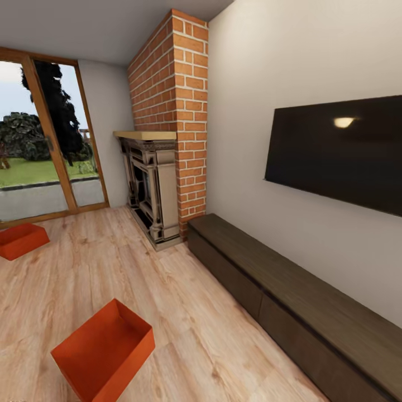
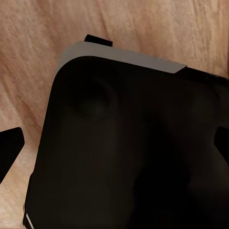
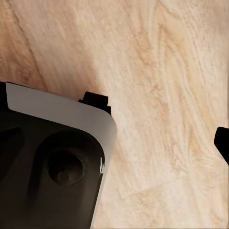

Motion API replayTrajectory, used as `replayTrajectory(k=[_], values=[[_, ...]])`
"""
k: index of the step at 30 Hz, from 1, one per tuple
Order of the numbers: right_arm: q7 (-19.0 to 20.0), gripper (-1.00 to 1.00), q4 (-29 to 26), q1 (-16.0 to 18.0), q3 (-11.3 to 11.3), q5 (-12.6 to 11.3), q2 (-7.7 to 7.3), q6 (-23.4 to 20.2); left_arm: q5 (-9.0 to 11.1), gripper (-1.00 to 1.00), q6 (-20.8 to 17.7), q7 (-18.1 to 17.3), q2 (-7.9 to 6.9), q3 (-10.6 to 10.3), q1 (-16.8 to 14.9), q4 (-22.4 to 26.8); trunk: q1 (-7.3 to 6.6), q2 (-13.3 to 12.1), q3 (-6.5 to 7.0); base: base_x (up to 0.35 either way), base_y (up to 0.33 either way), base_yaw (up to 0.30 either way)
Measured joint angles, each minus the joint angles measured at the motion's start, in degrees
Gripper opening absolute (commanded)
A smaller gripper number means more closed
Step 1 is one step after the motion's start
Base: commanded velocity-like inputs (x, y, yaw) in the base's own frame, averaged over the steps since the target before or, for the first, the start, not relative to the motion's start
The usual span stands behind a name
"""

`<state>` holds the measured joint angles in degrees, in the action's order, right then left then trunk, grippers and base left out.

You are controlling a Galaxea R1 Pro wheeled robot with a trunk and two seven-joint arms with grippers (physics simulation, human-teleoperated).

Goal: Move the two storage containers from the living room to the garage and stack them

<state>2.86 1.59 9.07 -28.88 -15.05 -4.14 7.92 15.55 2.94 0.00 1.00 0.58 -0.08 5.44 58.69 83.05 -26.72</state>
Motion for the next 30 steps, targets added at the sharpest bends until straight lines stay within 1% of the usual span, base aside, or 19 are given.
replayTrajectory(k=[14, 23, 30], values=[[0.0, 1.0, 0.0, 0.0, 0.0, 0.0, 0.0, 0.0, 0.0, 1.0, 0.0, 0.0, -0.02, 0.0, 0.0, 0.0, 0.0, 0.0, 0.0, 0.313, 0.0, 0.273], [0.0, 1.0, 0.0, 0.0, 0.0, 0.0, 0.0, 0.0, 0.0, 1.0, 0.0, 0.0, 0.02, 0.0, 0.0, 0.1, 0.01, 0.0, 0.0, 0.231, -0.004, 0.273], [0.0, 1.0, 0.0, 0.0, 0.0, 0.0, 0.0, 0.0, 0.0, 1.0, 0.0, 0.0, 0.03, 0.0, 0.0, 0.1, 0.02, 0.0, 0.0, 0.171, -0.075, 0.273]])
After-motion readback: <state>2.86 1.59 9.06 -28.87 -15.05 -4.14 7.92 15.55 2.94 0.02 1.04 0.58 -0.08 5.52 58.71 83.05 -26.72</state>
